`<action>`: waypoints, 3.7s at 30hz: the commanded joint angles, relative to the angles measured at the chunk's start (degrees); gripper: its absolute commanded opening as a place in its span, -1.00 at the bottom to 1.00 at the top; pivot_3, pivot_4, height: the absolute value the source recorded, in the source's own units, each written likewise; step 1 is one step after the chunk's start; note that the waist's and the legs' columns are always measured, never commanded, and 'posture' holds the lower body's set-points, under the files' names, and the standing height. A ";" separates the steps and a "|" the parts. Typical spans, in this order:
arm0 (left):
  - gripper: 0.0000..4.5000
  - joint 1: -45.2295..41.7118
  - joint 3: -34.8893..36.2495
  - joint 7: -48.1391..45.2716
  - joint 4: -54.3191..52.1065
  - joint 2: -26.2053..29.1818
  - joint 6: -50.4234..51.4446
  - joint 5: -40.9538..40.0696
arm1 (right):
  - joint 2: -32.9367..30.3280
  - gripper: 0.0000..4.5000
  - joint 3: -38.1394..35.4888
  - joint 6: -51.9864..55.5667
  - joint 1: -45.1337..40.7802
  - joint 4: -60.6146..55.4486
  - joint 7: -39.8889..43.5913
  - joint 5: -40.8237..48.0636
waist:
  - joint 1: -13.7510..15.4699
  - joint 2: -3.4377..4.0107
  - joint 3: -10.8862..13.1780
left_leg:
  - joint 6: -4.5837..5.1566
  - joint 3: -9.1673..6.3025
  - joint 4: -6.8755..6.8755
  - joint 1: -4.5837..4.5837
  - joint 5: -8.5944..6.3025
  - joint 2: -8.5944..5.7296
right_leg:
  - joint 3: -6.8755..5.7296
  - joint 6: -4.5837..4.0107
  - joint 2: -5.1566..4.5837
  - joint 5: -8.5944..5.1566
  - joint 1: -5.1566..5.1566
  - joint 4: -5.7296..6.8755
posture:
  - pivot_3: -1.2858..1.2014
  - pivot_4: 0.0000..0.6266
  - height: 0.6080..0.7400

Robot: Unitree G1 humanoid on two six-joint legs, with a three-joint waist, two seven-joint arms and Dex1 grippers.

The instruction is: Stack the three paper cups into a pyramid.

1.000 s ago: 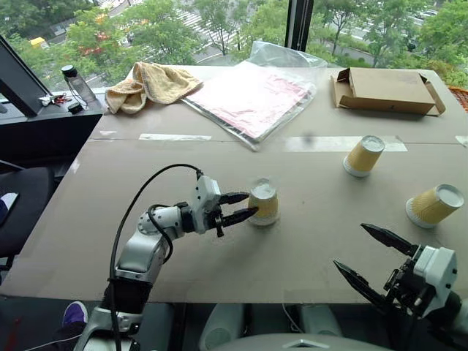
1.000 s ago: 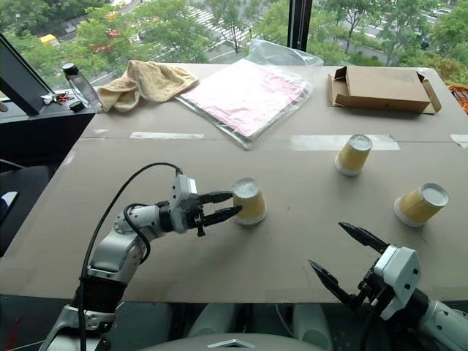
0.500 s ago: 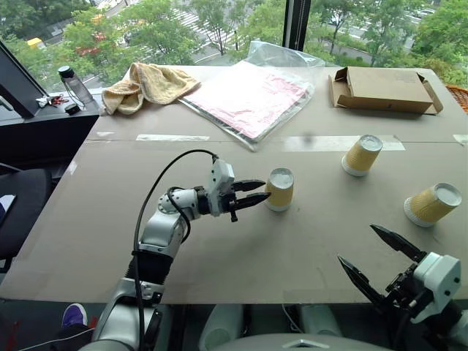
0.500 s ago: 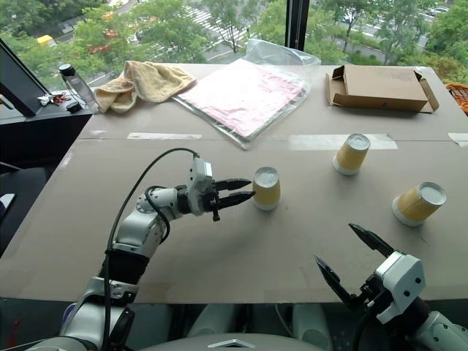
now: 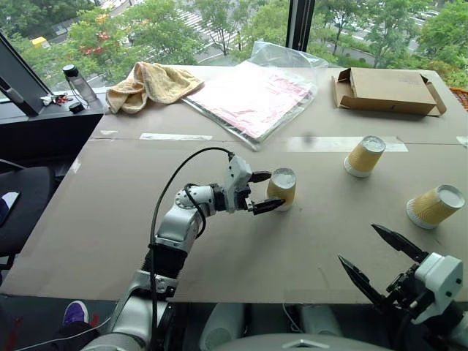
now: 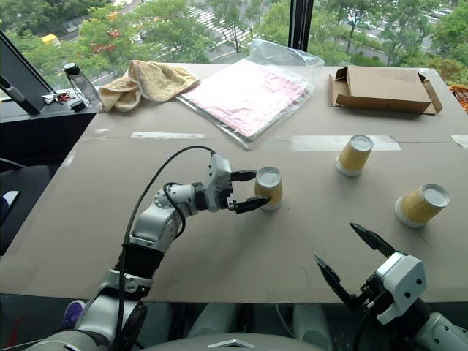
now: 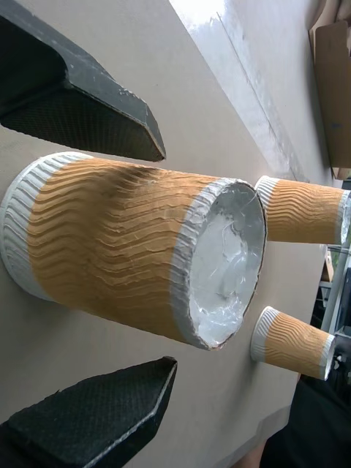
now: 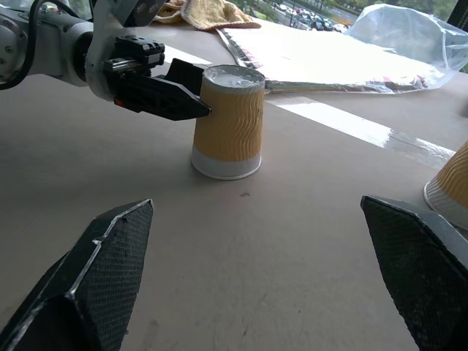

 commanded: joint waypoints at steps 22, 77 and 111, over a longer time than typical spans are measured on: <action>0.99 -7.55 2.57 -3.41 12.01 -3.32 -6.05 0.78 | 3.88 1.00 -1.87 1.65 1.10 -4.20 -9.55 -3.97 | -0.08 -0.11 0.07 | 0.00 -0.01 0.01 -0.01 0.00 -0.01 | -0.02 0.02 0.02 0.00 -0.01 0.02 | 0.03 -0.52 1.00; 1.00 32.79 24.86 -10.75 -37.69 23.30 12.49 -28.17 | -10.44 0.01 13.77 37.15 -56.98 20.91 -5.92 3.86 | -0.38 0.02 0.21 | -0.16 0.06 -0.09 -0.09 0.09 0.07 | 0.06 -0.04 0.03 0.00 -0.09 -0.20 | 0.03 -0.52 1.00; 1.00 31.14 24.25 -8.70 -39.09 23.35 13.30 -29.15 | -13.45 0.99 2.81 38.48 -68.81 30.04 -12.29 2.36 | -0.48 0.05 0.23 | 0.03 0.01 -0.13 -0.10 -0.04 0.07 | 0.02 -0.07 -0.06 0.02 -0.10 -0.24 | 0.03 -0.52 1.00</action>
